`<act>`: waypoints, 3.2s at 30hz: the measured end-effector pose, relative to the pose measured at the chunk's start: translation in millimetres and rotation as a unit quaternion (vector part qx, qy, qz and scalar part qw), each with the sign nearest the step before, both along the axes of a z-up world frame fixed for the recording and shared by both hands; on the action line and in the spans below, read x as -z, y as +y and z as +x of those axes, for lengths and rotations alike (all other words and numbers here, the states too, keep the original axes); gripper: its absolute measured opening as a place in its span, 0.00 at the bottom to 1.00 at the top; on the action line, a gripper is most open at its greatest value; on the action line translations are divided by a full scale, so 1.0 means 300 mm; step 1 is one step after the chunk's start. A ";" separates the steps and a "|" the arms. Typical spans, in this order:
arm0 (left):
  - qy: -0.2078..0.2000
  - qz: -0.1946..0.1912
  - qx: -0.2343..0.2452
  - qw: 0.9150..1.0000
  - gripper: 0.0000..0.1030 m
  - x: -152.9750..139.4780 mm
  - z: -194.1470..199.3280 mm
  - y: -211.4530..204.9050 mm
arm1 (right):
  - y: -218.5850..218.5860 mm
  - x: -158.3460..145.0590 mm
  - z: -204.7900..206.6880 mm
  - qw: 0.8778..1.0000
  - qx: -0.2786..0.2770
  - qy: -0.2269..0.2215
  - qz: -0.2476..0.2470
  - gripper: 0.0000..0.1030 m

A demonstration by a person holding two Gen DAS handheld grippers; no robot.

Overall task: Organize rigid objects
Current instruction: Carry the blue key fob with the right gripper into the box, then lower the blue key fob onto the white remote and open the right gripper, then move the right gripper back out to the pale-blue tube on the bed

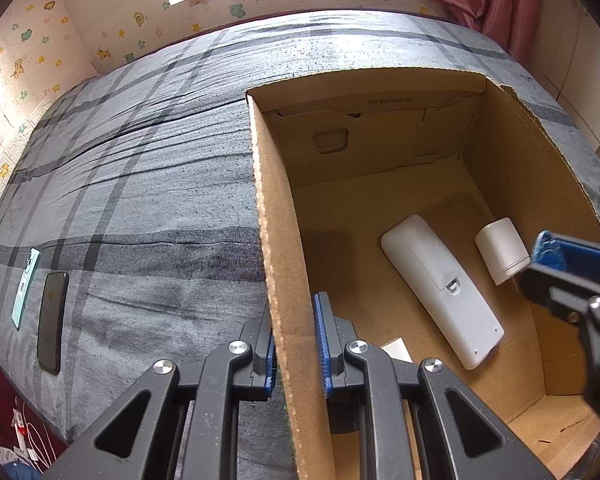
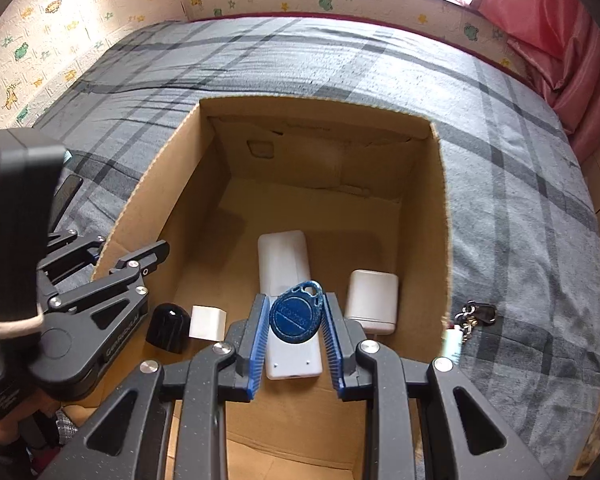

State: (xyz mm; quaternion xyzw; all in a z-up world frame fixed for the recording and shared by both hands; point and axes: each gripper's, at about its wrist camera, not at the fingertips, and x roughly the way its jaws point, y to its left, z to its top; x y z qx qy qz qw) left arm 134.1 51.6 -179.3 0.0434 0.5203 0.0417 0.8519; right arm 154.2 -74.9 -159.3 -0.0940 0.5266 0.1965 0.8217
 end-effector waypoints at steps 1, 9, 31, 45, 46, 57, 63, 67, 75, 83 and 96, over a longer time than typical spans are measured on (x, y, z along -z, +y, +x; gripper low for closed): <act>0.000 0.000 0.000 1.000 0.17 -0.001 0.000 0.000 | 0.007 0.012 0.007 1.000 0.000 0.005 0.000 0.27; 0.000 -0.003 0.000 1.000 0.17 -0.003 0.000 0.003 | 0.049 0.092 0.041 0.999 -0.004 0.037 -0.012 0.27; -0.002 0.001 0.000 1.000 0.17 -0.006 0.000 0.000 | 0.034 0.106 0.052 0.999 0.001 0.041 0.004 0.36; -0.001 0.000 0.001 1.000 0.17 -0.008 -0.001 0.002 | -0.025 -0.042 0.011 0.999 0.015 0.001 0.031 0.48; -0.002 0.000 0.001 1.000 0.17 -0.008 -0.001 0.004 | -0.034 -0.054 0.009 0.999 0.017 -0.002 0.033 0.48; -0.001 0.000 0.001 1.000 0.17 -0.007 -0.001 0.005 | -0.159 -0.180 -0.004 0.998 0.043 -0.038 0.033 0.88; -0.001 0.001 0.002 1.000 0.17 -0.007 -0.001 0.005 | -0.245 -0.214 -0.005 0.996 0.059 -0.062 0.021 0.97; -0.001 0.001 0.002 1.000 0.17 -0.008 -0.002 0.005 | -0.322 -0.220 -0.003 0.994 0.076 -0.071 0.021 0.98; 0.000 0.002 0.002 1.000 0.17 -0.008 -0.001 0.004 | -0.462 -0.164 -0.008 0.991 0.115 -0.070 0.014 0.98; 0.001 0.005 0.003 1.000 0.17 -0.010 -0.001 0.003 | -0.553 -0.053 -0.029 0.988 0.138 -0.063 0.012 0.98; 0.001 0.008 0.003 1.000 0.17 -0.013 0.000 -0.005 | -0.595 0.077 -0.023 0.989 0.139 -0.048 0.002 0.98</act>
